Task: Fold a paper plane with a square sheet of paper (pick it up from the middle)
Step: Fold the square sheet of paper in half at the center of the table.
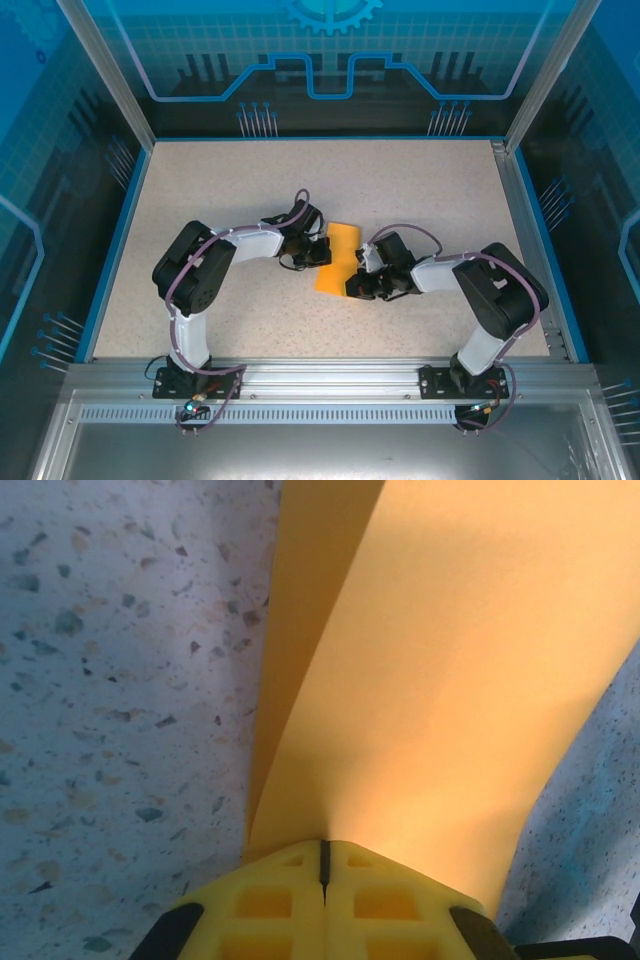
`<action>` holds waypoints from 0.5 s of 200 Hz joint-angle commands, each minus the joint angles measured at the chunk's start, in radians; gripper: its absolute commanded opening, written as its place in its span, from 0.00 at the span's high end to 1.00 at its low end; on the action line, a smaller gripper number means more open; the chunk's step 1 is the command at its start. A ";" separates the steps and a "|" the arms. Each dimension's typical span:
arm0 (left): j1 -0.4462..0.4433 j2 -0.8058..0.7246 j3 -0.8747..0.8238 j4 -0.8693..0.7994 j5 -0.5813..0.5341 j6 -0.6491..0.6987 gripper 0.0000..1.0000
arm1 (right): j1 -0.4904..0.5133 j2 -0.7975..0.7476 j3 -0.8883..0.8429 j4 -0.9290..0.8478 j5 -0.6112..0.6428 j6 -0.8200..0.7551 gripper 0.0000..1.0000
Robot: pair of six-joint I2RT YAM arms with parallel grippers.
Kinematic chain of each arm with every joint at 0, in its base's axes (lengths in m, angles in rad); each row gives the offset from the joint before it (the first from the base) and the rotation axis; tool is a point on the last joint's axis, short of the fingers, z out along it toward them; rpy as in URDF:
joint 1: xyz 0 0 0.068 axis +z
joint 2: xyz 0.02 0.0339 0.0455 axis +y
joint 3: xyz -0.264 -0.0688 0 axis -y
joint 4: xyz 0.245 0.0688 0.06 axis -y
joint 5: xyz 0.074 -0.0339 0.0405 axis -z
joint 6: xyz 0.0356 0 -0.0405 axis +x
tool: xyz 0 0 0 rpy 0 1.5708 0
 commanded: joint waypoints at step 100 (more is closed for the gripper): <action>-0.016 0.054 -0.041 -0.078 -0.028 0.005 1.00 | -0.088 -0.071 0.079 -0.054 0.004 0.004 0.98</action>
